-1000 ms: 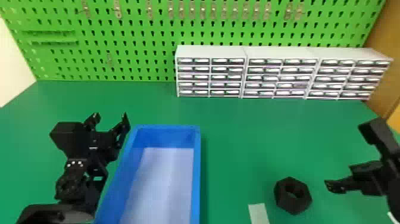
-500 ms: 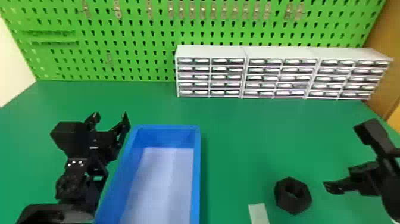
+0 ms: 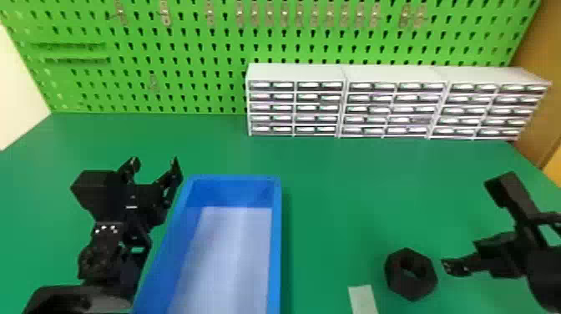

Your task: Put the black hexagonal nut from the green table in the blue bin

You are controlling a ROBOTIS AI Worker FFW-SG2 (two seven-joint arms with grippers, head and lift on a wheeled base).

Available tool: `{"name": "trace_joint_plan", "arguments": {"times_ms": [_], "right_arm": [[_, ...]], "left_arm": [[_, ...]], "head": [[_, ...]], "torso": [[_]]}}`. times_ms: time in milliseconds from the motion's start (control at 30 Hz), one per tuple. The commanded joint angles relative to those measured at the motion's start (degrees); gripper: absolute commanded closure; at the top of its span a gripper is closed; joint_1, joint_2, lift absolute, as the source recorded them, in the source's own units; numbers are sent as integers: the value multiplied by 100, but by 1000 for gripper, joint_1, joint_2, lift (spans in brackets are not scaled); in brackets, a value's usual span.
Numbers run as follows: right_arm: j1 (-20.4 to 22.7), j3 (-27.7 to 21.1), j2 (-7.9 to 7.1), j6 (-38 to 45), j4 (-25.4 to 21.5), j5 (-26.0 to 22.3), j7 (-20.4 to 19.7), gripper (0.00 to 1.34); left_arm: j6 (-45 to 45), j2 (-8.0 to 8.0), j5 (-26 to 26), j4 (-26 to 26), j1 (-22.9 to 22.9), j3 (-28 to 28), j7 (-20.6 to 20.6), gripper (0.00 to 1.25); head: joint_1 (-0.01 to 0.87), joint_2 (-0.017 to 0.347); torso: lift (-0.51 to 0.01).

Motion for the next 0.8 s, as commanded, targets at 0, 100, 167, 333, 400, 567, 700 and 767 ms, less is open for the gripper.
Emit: {"name": "trace_joint_plan", "arguments": {"times_ms": [0,100,167,333,400,567,700,767], "right_arm": [[-19,52,-14,20,28,-22,28,125],[-36,70,-23,38,36,-40,28,125],[-45,79,-32,38,36,-40,28,125],[-80,114,-41,38,36,-66,28,125],[-89,122,-41,46,36,-84,28,125],[-89,122,-49,46,36,-145,28,125],[-89,158,-67,90,36,-295,28,125],[-89,184,-85,108,36,-409,28,125]], "left_arm": [[-5,0,-7,0,0,7,0,501],[-5,0,-7,0,0,-2,17,501],[-5,0,-7,0,0,-11,17,501],[-5,0,-7,0,0,-11,26,501],[-5,0,-7,0,9,-11,26,501],[-14,0,-7,0,9,-19,35,501],[-14,0,-15,0,9,-19,35,501],[-5,0,-24,9,9,-19,44,501]], "head": [[657,57],[657,57],[657,57],[657,57],[657,57],[657,57],[657,57],[657,57]], "torso": [[-95],[-95],[-95],[-95],[-95],[-95],[-95],[-95]]}}
